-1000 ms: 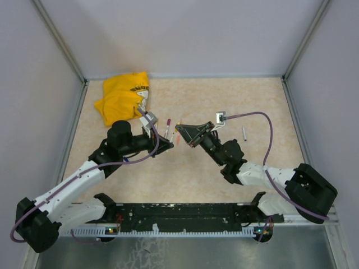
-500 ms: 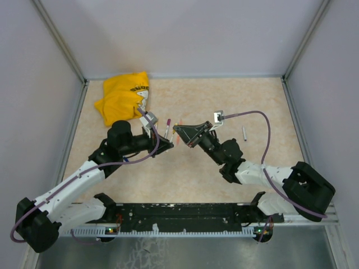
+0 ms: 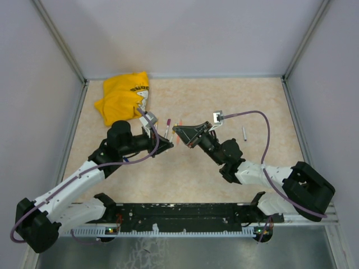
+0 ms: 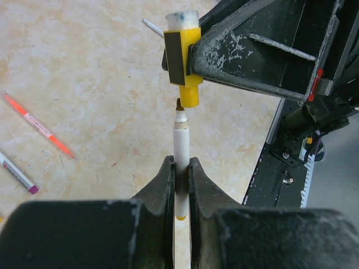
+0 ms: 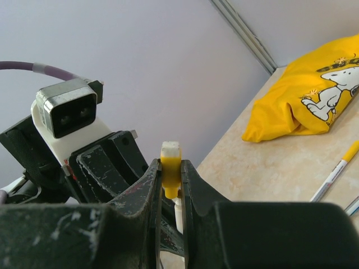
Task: Insert the pens into the pen caps
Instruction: Insert the pen cap onto the pen.
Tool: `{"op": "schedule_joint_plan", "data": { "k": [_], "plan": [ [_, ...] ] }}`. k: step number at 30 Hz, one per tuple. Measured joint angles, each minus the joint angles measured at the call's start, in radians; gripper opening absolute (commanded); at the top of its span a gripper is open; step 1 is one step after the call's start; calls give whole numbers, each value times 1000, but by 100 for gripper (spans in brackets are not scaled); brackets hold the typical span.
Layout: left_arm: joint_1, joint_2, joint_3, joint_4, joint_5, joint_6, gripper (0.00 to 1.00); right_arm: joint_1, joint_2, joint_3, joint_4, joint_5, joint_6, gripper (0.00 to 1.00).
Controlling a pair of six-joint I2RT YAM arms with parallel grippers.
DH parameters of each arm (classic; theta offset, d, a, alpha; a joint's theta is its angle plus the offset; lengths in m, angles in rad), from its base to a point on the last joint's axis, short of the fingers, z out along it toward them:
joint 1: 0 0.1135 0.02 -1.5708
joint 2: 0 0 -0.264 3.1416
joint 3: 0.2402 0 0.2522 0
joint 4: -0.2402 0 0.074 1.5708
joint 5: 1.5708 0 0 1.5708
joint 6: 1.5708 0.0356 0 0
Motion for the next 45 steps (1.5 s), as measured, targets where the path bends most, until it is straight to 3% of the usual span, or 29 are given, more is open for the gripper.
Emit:
{"op": "schedule_joint_plan", "data": {
  "k": [45],
  "plan": [
    [0, -3, 0, -1, -21, 0, 0, 0, 0, 0, -22, 21, -3, 0]
  ]
}}
